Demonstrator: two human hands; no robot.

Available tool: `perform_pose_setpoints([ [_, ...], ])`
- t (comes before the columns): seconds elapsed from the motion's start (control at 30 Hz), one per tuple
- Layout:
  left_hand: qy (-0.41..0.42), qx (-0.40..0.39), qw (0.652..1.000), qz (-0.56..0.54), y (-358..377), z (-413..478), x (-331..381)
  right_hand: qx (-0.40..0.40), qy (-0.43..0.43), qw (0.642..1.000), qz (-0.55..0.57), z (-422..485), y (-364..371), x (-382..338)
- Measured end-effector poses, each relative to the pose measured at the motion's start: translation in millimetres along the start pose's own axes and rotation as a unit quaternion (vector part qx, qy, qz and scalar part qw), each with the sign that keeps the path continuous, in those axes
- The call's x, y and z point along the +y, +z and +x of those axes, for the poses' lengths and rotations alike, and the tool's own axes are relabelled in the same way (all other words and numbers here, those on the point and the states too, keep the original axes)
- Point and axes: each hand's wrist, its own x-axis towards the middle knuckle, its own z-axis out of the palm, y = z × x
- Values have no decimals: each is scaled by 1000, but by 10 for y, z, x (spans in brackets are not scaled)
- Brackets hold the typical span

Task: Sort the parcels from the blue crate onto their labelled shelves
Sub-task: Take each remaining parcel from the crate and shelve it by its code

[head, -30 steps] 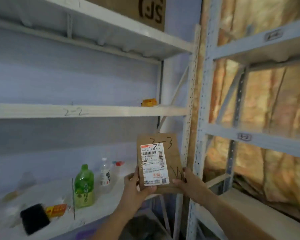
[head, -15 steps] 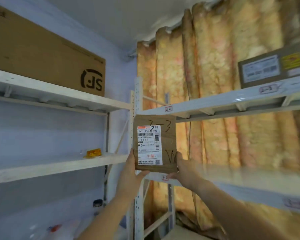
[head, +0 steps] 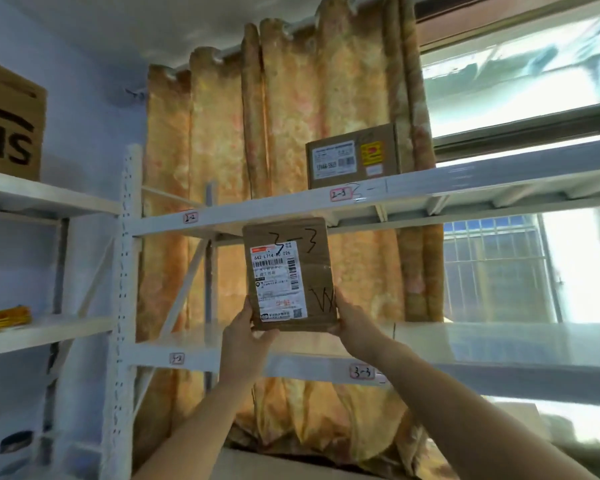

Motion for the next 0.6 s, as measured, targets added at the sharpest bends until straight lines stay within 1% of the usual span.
perform_pose_setpoints([
  [0.13,3,-23,999,-37,552,-12,132,33,30,999,-15,-205,-245,427],
  [0.23,15,-45,998,-44,870,32,159,64,39,997,8,-305,-358,690],
  [0.37,32,-76,997,-12,1131,126,96,79,53,995,16,-363,-431,896],
  [0.5,43,-97,993,44,1283,251,10,99,83,992,-6,-310,-421,990],
  [0.6,38,-111,992,42,1417,318,-69,107,115,988,-16,-285,-334,1045],
])
